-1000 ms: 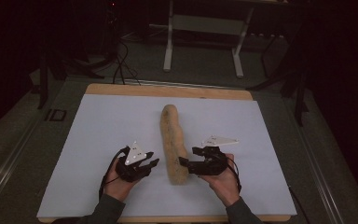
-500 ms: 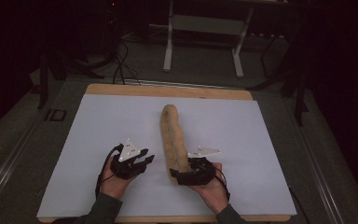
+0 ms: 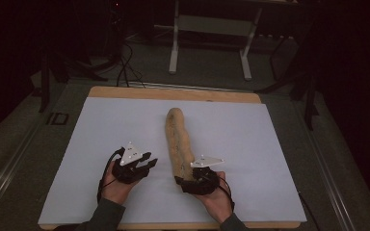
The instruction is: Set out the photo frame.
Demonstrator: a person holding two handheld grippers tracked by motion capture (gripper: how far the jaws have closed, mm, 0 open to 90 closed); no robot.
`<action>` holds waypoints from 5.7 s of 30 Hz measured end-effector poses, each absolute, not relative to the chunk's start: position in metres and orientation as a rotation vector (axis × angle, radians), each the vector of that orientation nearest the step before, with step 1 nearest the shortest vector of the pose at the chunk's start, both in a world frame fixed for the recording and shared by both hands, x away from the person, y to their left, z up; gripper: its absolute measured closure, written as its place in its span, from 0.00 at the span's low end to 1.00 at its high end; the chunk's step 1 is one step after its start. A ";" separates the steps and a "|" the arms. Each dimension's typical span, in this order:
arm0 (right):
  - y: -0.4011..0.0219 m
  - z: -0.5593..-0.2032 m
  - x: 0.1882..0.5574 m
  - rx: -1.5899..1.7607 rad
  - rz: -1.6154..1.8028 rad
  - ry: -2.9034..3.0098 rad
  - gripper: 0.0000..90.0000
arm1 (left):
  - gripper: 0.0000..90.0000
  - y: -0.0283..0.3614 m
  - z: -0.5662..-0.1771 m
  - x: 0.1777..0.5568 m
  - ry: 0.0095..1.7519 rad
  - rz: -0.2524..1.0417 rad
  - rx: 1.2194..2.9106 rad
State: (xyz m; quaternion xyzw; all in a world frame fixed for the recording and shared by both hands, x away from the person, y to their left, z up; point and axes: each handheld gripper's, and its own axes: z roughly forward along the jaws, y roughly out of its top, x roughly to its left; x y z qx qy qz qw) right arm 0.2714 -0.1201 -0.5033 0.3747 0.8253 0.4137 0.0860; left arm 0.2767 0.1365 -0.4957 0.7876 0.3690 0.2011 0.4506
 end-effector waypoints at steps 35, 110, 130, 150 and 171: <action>-0.155 -0.498 0.276 1.103 1.182 2.450 0.72 | 0.72 0.149 -0.491 0.279 0.936 0.520 1.920; -0.190 -0.496 0.297 0.829 1.225 2.626 0.71 | 0.80 0.144 -0.505 0.401 1.167 0.557 1.911; -0.198 -0.505 0.293 1.059 1.244 2.652 0.62 | 0.81 0.152 -0.507 0.387 1.216 0.550 1.854; -0.207 -0.498 0.297 1.064 1.176 2.562 0.71 | 0.81 0.156 -0.507 0.362 1.251 0.593 1.837; -0.218 -0.484 0.303 1.105 1.132 2.401 0.71 | 0.81 0.151 -0.500 0.326 1.289 0.630 1.785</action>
